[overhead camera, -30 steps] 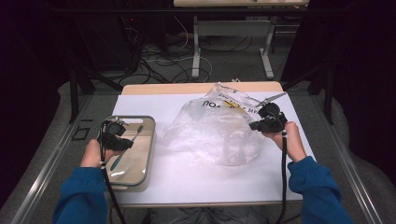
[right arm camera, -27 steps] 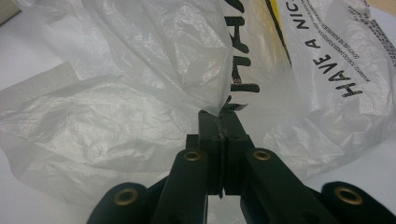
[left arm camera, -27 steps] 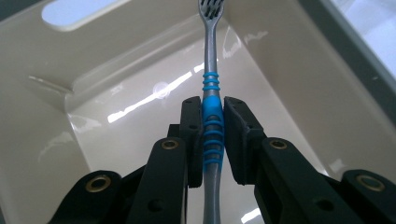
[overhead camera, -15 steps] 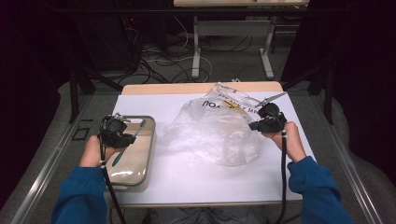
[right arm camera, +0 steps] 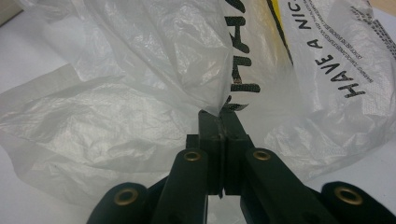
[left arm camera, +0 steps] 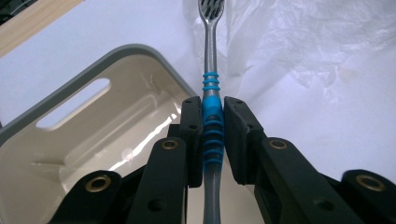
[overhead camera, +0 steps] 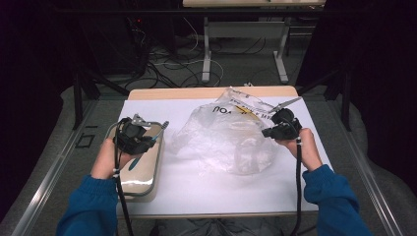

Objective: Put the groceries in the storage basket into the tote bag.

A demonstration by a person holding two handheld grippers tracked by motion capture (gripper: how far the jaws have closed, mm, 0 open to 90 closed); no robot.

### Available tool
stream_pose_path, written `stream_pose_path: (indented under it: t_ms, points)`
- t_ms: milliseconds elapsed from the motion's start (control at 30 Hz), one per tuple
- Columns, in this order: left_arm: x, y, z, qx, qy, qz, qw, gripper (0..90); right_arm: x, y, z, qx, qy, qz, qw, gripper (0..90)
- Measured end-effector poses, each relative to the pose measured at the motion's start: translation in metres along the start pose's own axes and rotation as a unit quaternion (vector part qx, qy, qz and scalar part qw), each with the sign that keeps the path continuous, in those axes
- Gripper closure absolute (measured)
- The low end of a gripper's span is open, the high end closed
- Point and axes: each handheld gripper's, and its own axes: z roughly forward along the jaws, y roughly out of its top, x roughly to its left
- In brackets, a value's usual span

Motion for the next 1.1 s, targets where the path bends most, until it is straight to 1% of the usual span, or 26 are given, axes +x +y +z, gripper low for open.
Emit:
stream_pose_path:
  t_ms: [67,100,167,200,267,300,333,433,467,533,567,633,733,800,833,900,933,967,1000,1033,1100]
  points:
    - [-0.003,0.003,0.001,-0.002,-0.009,0.004,1.0,78.8,0.0,0.0,0.0,-0.001,0.001,0.0,1.0,90.0]
    - [-0.005,0.005,0.001,-0.002,-0.008,0.006,0.9999,78.8,0.0,0.0,0.0,-0.002,0.001,-0.002,1.0,90.0]
    - [-0.009,0.01,0.003,-0.003,-0.015,0.015,0.9998,78.8,0.0,0.0,0.0,0.0,0.003,0.0,1.0,90.0]
    - [-0.012,0.012,0.004,-0.003,-0.02,0.015,0.9997,78.8,0.0,0.0,0.0,0.0,0.003,0.0,1.0,90.0]
    - [-0.019,0.017,0.007,-0.003,-0.023,0.023,0.9995,78.8,0.0,0.0,0.0,0.0,0.003,0.0,1.0,90.0]
    - [-0.022,0.02,0.009,-0.001,-0.026,0.031,0.9992,78.8,0.0,0.0,0.0,0.0,0.003,0.0,1.0,90.0]
    - [-0.026,0.023,0.012,-0.002,-0.03,0.03,0.9991,78.8,0.0,0.0,0.0,-0.002,0.002,0.0,1.0,90.0]
    - [-0.035,0.029,0.019,0.001,-0.039,0.041,0.9984,78.8,0.0,0.0,0.0,-0.002,0.0,-0.001,1.0,90.0]
    - [-0.037,0.031,0.02,0.006,-0.042,0.046,0.998,78.7,0.0,0.0,0.0,-0.002,0.0,0.0,1.0,90.0]
    - [-0.043,0.035,0.024,0.002,-0.045,0.048,0.9978,78.8,0.0,0.0,0.0,-0.003,0.0,0.0,1.0,90.0]
    - [-0.046,0.036,0.026,0.006,-0.047,0.053,0.9974,78.8,0.0,0.0,0.0,-0.002,0.0,0.0,1.0,90.0]
    - [-0.05,0.039,0.029,0.009,-0.052,0.058,0.9969,78.8,0.0,0.0,0.0,-0.003,0.0,0.0,1.0,90.0]
    - [-0.056,0.042,0.036,0.014,-0.055,0.067,0.9962,78.8,0.0,0.0,0.0,-0.002,0.001,0.001,1.0,90.0]
    - [-0.061,0.044,0.04,0.014,-0.059,0.068,0.9958,78.8,0.0,0.0,0.0,-0.002,0.001,0.002,1.0,90.0]
    - [-0.063,0.045,0.042,0.016,-0.057,0.071,0.9957,78.8,0.0,0.0,0.001,-0.002,0.003,0.0,1.0,90.0]
    - [-0.067,0.046,0.046,0.021,-0.061,0.079,0.9948,78.7,0.0,0.0,0.001,-0.003,0.005,0.0,1.0,90.0]
    - [-0.07,0.047,0.049,0.026,-0.063,0.081,0.9944,78.7,0.0,0.0,0.001,-0.001,0.005,-0.001,1.0,90.0]
    - [-0.072,0.047,0.052,0.027,-0.064,0.083,0.9942,78.7,0.0,0.0,0.001,0.0,0.005,-0.004,1.0,90.0]
    - [-0.074,0.048,0.055,0.024,-0.064,0.081,0.9943,78.7,0.001,0.0,0.001,-0.002,0.003,-0.001,1.0,90.0]
    - [-0.076,0.049,0.056,0.033,-0.063,0.086,0.9938,78.8,0.001,0.0,0.001,-0.001,0.004,-0.002,1.0,90.0]
    - [-0.079,0.05,0.061,0.036,-0.063,0.09,0.9933,78.7,0.001,0.0,0.0,-0.003,0.004,-0.001,1.0,90.0]
